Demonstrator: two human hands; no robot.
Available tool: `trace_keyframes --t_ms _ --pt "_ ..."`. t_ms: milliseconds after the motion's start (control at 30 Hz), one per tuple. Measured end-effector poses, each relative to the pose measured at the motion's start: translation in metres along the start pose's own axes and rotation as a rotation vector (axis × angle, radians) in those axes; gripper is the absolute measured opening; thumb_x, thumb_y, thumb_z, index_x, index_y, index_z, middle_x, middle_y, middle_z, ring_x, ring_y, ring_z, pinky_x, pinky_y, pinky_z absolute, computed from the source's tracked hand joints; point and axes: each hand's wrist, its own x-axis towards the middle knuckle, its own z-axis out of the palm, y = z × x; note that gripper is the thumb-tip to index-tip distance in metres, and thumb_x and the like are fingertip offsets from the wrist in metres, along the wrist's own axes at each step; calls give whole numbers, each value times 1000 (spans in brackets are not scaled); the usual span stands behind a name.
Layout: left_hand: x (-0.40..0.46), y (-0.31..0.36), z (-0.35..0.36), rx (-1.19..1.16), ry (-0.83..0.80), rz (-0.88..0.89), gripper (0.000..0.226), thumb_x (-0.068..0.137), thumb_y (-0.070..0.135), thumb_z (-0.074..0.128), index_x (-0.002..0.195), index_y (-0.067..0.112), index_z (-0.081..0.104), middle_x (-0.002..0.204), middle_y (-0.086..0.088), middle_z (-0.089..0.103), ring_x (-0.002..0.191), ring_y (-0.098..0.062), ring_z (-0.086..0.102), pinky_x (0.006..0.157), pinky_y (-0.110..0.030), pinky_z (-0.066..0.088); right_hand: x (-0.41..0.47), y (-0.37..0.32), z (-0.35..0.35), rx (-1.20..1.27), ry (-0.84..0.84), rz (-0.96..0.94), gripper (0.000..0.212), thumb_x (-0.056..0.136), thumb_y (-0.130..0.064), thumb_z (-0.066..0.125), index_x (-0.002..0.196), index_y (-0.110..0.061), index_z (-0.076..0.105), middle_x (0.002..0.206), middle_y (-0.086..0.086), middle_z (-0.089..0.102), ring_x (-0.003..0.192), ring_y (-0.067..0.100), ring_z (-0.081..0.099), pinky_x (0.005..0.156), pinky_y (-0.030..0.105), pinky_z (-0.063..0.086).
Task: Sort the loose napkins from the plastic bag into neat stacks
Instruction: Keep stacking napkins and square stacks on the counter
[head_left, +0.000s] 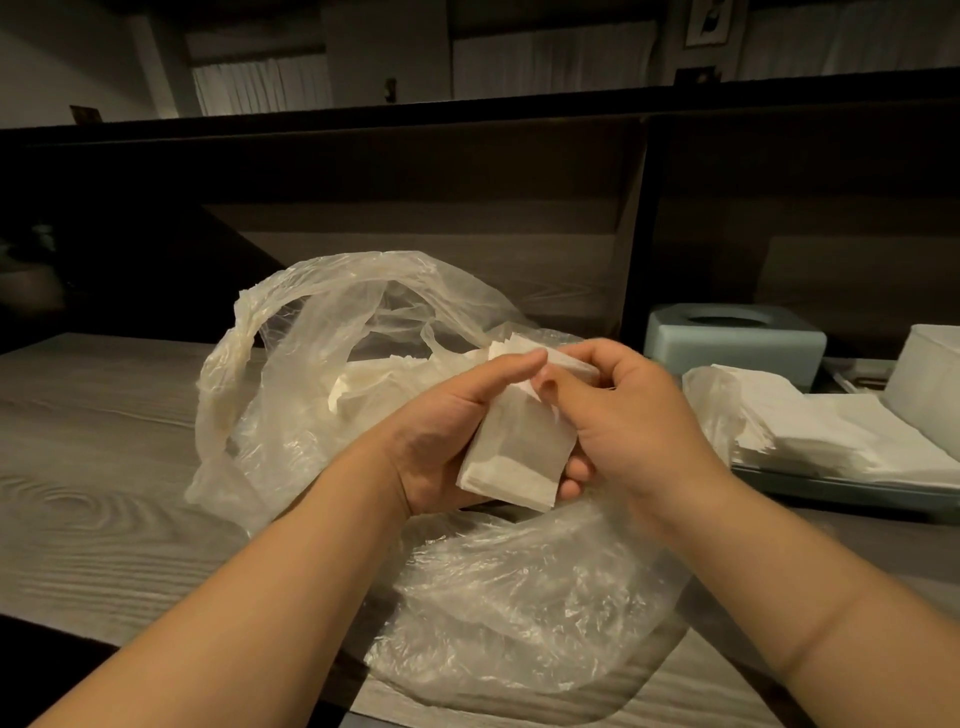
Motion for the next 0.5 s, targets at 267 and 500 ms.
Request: trace_keyframes --t_ms 267,500 --pt "-3 1 1 -22 16 -18 22 77 21 71 95 13 81 99 -21 69 89 -32 68 87 -46 59 7 6 -4 -461 -13 -282 26 102 -41 53 124 -50 63 109 -25 44 116 10 45 104 33 43" --pt "0 4 -6 -300 -81 -29 45 86 23 60 125 1 66 103 -18 65 88 -31 62 85 -42 51 14 -2 -13 -194 5 -127 15 107 -27 48 113 -32 59 99 -11 63 74 1 66 60 17 53"
